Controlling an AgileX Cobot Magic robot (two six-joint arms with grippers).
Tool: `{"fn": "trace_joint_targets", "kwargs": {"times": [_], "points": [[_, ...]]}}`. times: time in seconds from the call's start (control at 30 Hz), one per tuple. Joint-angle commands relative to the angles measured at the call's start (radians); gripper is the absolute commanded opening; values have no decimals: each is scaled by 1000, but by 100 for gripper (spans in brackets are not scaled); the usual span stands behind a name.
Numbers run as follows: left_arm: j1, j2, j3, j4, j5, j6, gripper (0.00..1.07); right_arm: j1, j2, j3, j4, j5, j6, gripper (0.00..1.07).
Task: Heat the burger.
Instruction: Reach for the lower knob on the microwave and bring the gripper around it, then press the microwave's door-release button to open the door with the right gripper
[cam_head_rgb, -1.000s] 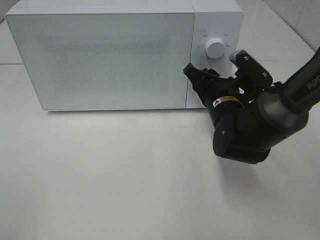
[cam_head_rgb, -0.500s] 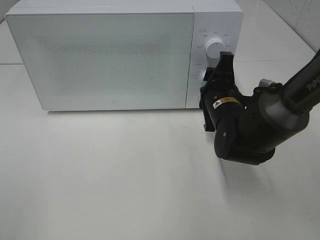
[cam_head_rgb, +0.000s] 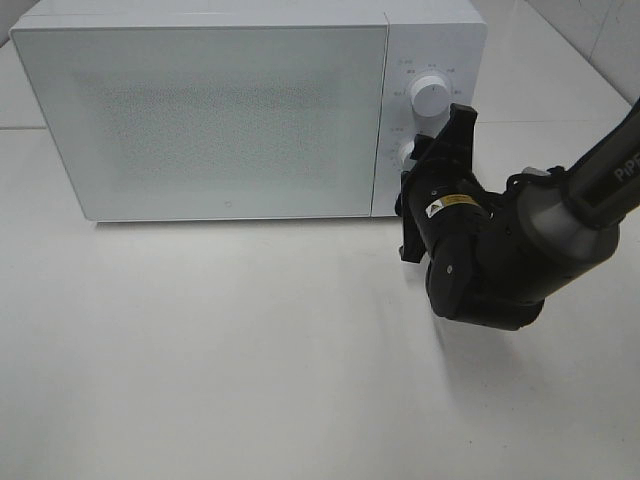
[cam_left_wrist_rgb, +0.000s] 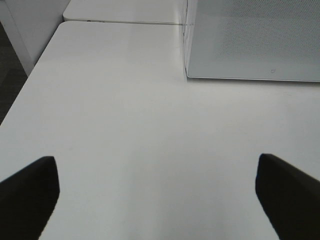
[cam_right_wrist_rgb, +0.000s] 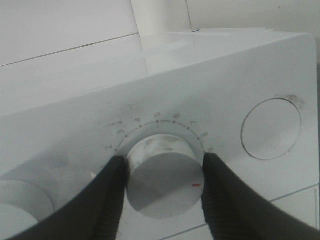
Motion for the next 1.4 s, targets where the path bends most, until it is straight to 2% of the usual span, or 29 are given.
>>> {"fn": "trace_joint_targets", "kwargs": {"times": [0.03,0.43,0.57,0.6,0.63,0.67,0.77,0.83,0.97,1.0,1.03,1.1,1.23,1.4], "points": [[-2,-17,3,-7,-9,-6,100,20,-19,-44,-246,-55,8,2],[-2,-17,3,-7,-9,-6,100,19,-19,-44,-179,-81,-53,9],[-2,-17,3,-7,-9,-6,100,19,-19,-43,-123,-103,-106,19],[-2,-17,3,-7,-9,-6,100,19,-19,-43,-91,-102,-123,25],[-2,-17,3,-7,-9,-6,100,19,-19,-43,-91,-102,-123,25],[-2,-17,3,-7,-9,-6,100,19,-19,-43,-63,-102,-143,32],[-2,-17,3,-7,-9,-6,100,19,-19,-43,-49,-102,-149,35],[-2,-17,3,-7,-9,-6,100,19,-19,-43,-5,-102,-164,45],[-2,-17,3,-7,-9,-6,100,20,-22,-31,-2,-104,-173,52],[-2,-17,3,-7,-9,-6,100,22,-23,-12,-5,-108,-174,58],[-2,-17,3,-7,-9,-6,100,22,-23,-12,-5,-108,-174,58],[-2,-17,3,-7,-9,-6,100,29,-43,27,-17,-94,-175,65],[-2,-17,3,-7,-9,-6,100,33,-64,76,-18,-86,-212,70],[-2,-17,3,-7,-9,-6,100,33,-107,144,-82,-10,-269,71]]}}
